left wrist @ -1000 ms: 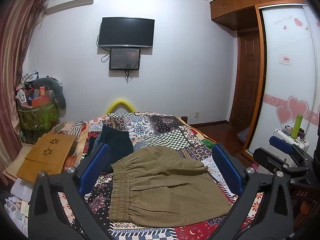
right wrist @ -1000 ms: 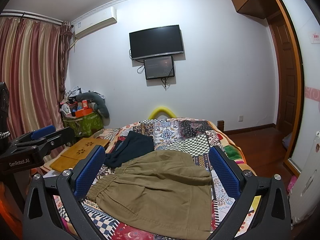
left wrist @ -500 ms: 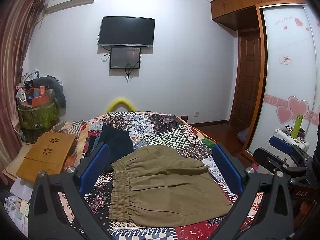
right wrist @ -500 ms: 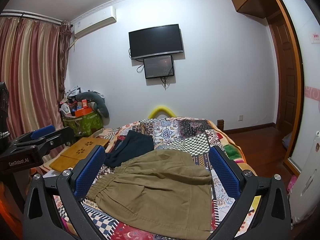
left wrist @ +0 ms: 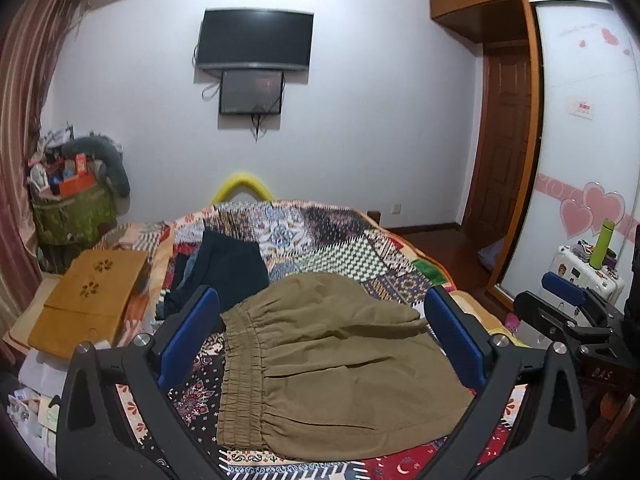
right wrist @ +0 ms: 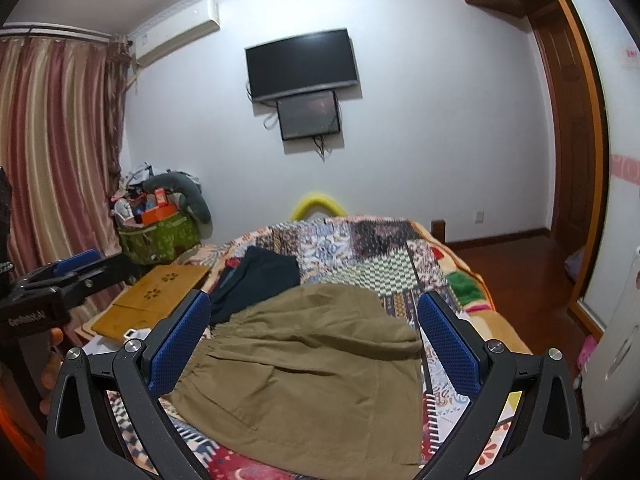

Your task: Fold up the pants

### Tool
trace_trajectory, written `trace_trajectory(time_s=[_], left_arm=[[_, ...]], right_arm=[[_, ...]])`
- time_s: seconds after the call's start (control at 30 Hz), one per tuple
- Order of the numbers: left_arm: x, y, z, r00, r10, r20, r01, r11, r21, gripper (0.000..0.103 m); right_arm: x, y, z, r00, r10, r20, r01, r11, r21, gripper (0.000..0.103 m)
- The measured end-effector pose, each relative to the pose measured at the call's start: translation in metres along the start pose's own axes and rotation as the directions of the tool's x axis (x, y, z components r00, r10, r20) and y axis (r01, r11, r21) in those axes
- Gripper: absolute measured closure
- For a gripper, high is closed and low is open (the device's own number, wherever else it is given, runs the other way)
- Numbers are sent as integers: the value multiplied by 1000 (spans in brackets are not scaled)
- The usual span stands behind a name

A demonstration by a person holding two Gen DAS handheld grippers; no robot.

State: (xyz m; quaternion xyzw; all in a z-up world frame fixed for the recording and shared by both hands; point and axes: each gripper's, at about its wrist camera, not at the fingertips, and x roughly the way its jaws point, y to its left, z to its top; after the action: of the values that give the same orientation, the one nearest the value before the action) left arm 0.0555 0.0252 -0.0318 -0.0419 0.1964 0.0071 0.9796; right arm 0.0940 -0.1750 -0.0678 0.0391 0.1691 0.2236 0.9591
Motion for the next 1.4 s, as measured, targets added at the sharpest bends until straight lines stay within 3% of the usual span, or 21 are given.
trace_trajectory(time_s=[0.23,0.43,0.57,0.7,0.77,0.9,1.07,1.27,1.4], left_arm=[[74,35,-5,986,31,-166,-35,999,-21,0],[149,71,-25,938,95,-334,-101,995,-1,0],[189,99,-43,896,93,-434,-124,991,-42,0],[219,116,-58,854,110,-509,-141,990,-23,5],[232,122,-63,837,102,-538,-130,991,-13,5],[254,131,-74,801,85,-592,-105,995,1,6],[271,129,-85,765,71,-640,-68,997,30,6],[283,128,-99,737,20,-676,-36,999,-11,6],[286,133,-104,738,-13,-674,-26,999,-48,6]], right_arm=[[43,-36,-11,995,-80,-63,82,996,32,0],[87,-67,-31,970,-122,-212,130,991,26,4],[116,-86,-52,933,-93,-347,114,993,42,15],[146,-97,-75,874,-50,-483,80,996,41,28],[158,-100,-85,842,-40,-538,71,997,37,34],[176,-109,-96,800,-13,-599,53,997,49,44],[194,-114,-102,768,13,-640,25,998,50,52],[207,-114,-106,766,8,-643,2,1000,15,56],[211,-114,-108,758,-5,-652,9,1000,3,93]])
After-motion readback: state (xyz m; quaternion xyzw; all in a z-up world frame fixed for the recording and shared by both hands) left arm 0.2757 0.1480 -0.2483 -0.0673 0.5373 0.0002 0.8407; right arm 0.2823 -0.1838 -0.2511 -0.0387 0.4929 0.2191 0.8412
